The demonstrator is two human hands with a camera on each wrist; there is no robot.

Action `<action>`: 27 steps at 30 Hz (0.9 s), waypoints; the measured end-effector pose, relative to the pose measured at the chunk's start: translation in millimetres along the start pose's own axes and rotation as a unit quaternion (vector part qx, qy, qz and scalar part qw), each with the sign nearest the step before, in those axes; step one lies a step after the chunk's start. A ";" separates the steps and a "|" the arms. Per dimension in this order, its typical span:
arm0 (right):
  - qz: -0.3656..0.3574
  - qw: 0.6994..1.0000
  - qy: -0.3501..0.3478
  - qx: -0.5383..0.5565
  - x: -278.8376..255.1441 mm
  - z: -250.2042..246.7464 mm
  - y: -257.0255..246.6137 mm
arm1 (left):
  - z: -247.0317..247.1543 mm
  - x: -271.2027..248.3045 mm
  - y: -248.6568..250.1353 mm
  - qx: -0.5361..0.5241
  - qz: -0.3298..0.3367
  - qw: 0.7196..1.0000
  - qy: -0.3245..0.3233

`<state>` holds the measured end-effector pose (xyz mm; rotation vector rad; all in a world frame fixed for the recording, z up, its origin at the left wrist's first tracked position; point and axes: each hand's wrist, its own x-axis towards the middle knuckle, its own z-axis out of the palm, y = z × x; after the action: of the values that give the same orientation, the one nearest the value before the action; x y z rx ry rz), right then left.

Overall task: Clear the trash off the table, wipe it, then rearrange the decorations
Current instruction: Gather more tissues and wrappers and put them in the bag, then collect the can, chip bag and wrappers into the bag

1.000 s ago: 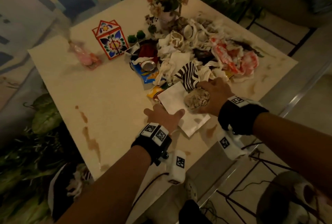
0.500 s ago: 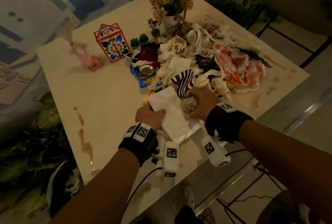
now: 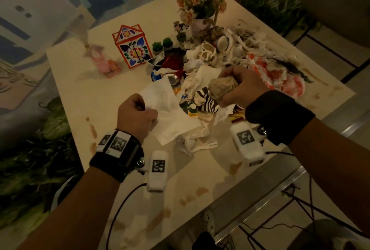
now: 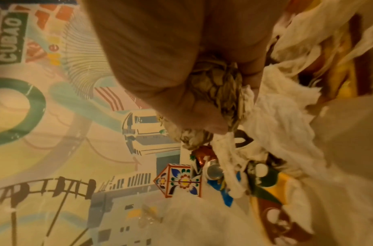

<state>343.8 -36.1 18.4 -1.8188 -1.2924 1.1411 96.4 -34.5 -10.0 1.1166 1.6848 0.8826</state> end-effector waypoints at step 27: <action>0.057 0.970 -0.217 0.095 -75.1 489.3 -116.7 | -380.9 37.5 -281.5 0.280 -0.121 0.949 0.075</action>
<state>-156.0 -65.8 -70.8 -1.5705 -1.2689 1.7362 -350.5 -124.3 -144.0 1.1874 2.2262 0.3398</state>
